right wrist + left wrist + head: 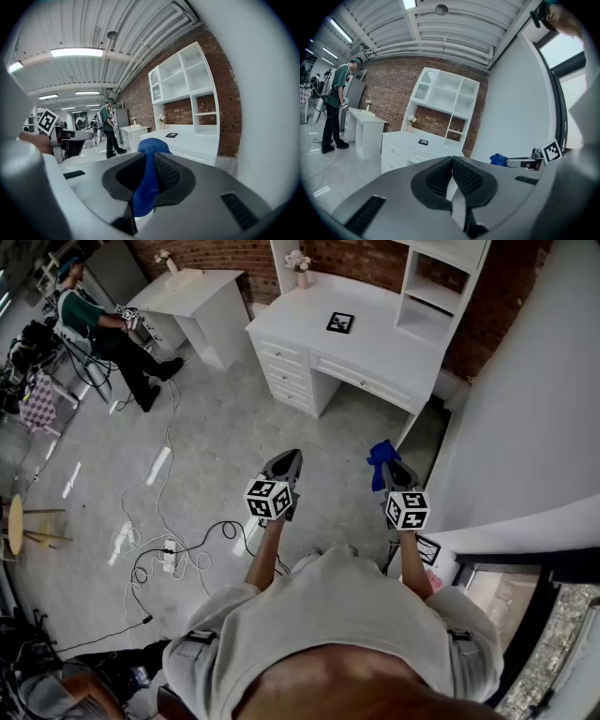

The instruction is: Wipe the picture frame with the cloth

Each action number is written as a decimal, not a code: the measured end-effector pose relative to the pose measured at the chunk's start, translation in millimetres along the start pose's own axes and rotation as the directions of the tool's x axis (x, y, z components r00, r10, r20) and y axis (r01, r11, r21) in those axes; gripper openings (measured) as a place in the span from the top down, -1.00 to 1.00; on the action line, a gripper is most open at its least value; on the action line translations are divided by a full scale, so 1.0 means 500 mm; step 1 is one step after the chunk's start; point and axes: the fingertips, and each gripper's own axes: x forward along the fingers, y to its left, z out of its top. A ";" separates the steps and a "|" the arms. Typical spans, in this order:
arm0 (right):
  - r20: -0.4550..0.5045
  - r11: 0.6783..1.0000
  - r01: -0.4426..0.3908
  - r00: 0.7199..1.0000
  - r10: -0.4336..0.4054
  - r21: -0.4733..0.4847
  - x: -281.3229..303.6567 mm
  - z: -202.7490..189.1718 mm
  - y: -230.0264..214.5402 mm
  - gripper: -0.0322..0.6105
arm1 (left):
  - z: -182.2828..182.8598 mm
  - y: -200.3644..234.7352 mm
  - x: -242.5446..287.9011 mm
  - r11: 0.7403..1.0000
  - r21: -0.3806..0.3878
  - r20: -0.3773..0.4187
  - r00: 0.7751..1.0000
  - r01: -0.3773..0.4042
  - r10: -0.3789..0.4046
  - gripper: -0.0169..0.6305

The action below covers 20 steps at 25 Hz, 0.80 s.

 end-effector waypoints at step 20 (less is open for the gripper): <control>0.013 1.000 -0.019 1.000 0.019 0.020 0.011 0.010 -0.062 0.69 | 0.017 -0.035 0.050 1.000 0.019 0.005 1.000 -0.019 0.019 0.90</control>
